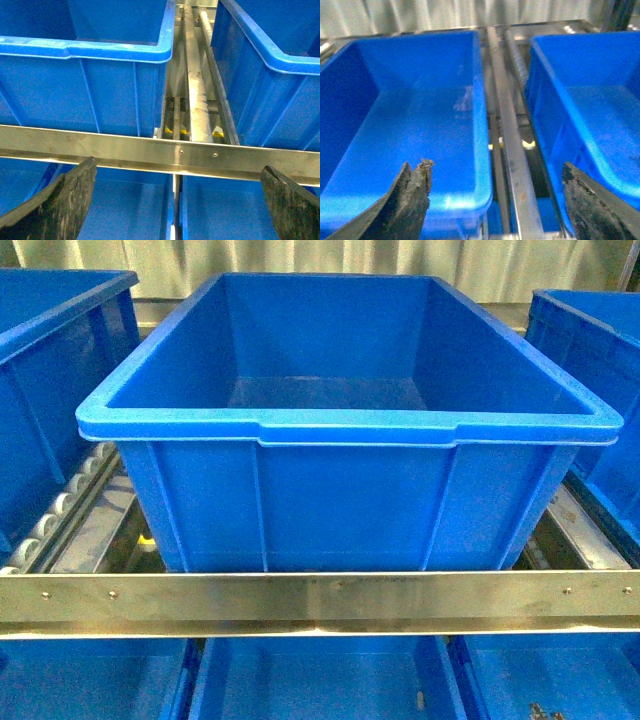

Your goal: Pick red and yellow buttons and place in box

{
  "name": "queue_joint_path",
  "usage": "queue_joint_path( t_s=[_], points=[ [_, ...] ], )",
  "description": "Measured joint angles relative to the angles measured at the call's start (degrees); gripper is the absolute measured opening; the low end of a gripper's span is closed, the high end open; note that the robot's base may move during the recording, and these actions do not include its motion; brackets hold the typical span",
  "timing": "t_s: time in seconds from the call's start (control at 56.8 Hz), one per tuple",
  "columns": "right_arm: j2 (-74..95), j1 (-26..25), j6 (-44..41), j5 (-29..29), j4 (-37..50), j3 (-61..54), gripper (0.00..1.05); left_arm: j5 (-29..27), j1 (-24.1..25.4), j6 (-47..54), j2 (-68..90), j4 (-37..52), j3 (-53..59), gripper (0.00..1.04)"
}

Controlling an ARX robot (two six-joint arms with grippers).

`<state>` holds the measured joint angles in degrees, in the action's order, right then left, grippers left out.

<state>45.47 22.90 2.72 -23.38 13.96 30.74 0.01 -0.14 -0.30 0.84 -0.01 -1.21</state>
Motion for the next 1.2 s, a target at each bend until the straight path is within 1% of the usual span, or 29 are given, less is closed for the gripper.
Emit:
queue_joint_path(
  t_s=[0.018,0.035,0.07,0.088,0.141,0.158,0.194,0.246,0.335,0.387,0.528,0.775,0.81,0.827,0.845,0.898,1.197],
  points=[
    [-2.8,1.14,-0.52,-0.85,-0.72,-2.4,0.62,0.0,0.0,0.0,0.0,0.0,0.0,0.97],
    [-3.43,1.4,-0.63,-1.29,-0.92,-2.93,0.62,0.0,0.0,0.02,0.0,0.0,0.0,0.97],
    [-7.93,2.84,-1.11,-2.86,-2.49,-6.45,0.55,0.0,0.0,0.0,0.0,0.0,0.0,0.97],
    [-9.07,3.13,-1.18,-3.13,-2.97,-7.26,0.53,0.0,0.0,0.02,0.0,0.0,0.0,0.97],
    [-15.58,4.28,-1.51,-4.28,-6.16,-11.52,0.42,0.0,0.0,0.02,0.0,0.0,0.0,0.97],
    [-16.76,4.52,-1.55,-4.61,-6.82,-12.15,0.41,0.0,0.0,0.0,0.0,0.0,0.0,0.97],
    [-21.59,5.57,-1.77,-5.86,-10.21,-14.32,0.34,0.02,0.0,0.02,0.0,0.0,0.0,0.97],
    [-26.23,5.35,-2.03,-4.55,-12.28,-16.59,0.27,-0.02,0.0,0.0,0.0,0.0,0.0,0.97],
    [-32.96,1.4,-2.27,0.24,-13.16,-19.61,0.11,0.0,0.0,0.0,0.0,0.0,0.0,0.97],
    [-34.38,-0.59,-2.32,2.08,-13.31,-20.22,0.04,0.0,0.0,0.02,0.0,0.0,0.0,0.97],
    [-37.05,-6.64,-2.43,8.07,-13.79,-22.84,0.04,0.0,0.0,0.0,0.0,0.0,0.0,0.97],
    [-40.04,-13.53,-2.43,14.6,-14.03,-25.49,0.04,0.0,0.0,0.02,0.0,0.0,0.0,0.97],
    [-40.61,-16.24,-2.43,18.78,-14.36,-25.81,0.04,-0.02,0.0,0.0,0.0,0.0,0.0,0.97],
    [-41.0,-18.73,-2.49,21.55,-14.4,-26.1,0.04,0.0,0.0,0.02,0.0,0.0,0.0,0.97],
    [-41.18,-20.02,-2.51,22.53,-14.4,-26.23,0.04,0.07,0.0,0.04,0.0,0.0,0.0,0.97],
    [-41.64,-22.32,-2.49,22.75,-14.4,-26.69,0.04,-0.04,0.0,0.0,0.0,0.0,0.0,0.97],
    [-44.68,-22.69,-2.51,23.3,-14.19,-29.05,0.04,0.0,0.0,0.02,0.0,0.0,0.0,0.97]
  ],
)
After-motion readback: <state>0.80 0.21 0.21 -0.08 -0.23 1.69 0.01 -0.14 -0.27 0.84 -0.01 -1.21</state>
